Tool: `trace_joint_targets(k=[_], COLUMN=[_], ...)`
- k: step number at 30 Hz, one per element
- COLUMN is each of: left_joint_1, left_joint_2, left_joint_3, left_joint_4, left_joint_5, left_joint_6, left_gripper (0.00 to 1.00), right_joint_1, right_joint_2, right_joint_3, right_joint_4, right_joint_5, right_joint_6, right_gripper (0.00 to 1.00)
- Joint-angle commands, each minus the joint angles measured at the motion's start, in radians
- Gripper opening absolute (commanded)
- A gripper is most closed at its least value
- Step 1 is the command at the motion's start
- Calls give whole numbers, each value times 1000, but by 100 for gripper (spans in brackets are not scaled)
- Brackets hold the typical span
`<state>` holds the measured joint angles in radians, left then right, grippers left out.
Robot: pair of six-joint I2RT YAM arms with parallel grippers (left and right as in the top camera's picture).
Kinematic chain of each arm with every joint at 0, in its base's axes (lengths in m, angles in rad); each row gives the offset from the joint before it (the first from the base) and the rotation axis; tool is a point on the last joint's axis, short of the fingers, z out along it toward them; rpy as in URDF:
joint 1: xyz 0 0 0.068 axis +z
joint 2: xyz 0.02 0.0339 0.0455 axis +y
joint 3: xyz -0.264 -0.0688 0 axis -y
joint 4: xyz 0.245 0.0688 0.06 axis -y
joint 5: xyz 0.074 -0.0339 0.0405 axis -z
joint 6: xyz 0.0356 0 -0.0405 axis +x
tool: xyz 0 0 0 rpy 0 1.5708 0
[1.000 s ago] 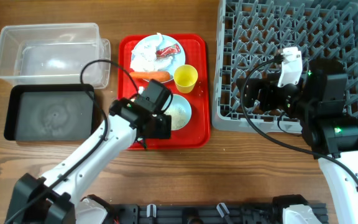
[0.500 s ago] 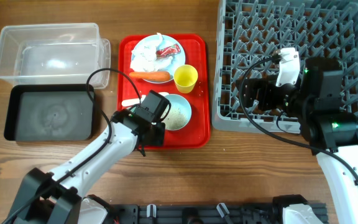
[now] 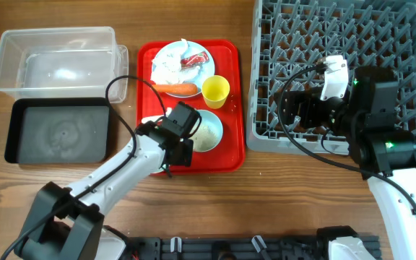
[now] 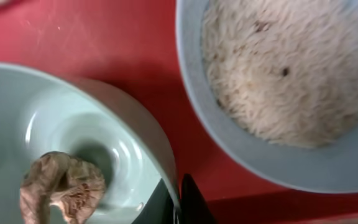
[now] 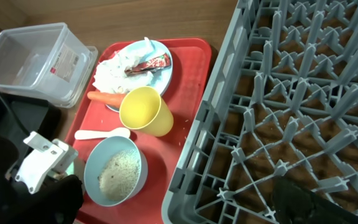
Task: Sort waste into correct bins and load items into the dishwasher rack
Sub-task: 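Lift the green bowl and tip its scrap into the black tray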
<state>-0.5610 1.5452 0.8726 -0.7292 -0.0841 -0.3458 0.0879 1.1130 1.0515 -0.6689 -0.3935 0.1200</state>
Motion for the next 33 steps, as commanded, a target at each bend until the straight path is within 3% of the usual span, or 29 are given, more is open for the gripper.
trace_joint_targets(k=[1,6,11,15,16,22,29,30,33], left_joint_1=[30,161,456,753,891,1219,1386,1397,1411], left_joint_2=[-43,-112,-184,-171,-156,-31,285,316,340], left_joint_3=[103,189,192,192,192,192,192,192,192], left_joint_4=[-32,-125,-124,-45,-16,22,60,60,57], left_joint_5=[28,105,275,528,682,1165,1661,1661,1661], left_joint_6=[-10,-8,24,130,167,327,352,292,281], left_gripper=[4,4,4,4,4,4,4,4,4], right_joint_1=[-4,-4,-4,-4,-4,-4,-4,-4,-4], right_joint_2=[9,9,9,9,9,10,10,10,10], right_joint_3=[20,20,20,20,20,20,20,20,20], right_joint_4=[3,3,2,22,24,28,24,24,24], right_joint_5=[32,35,35,35,35,35,35,35,35], right_joint_6=[13,13,14,45,47,47,48,48,48], right_gripper=[100,100,100,100,100,100,100,100,100])
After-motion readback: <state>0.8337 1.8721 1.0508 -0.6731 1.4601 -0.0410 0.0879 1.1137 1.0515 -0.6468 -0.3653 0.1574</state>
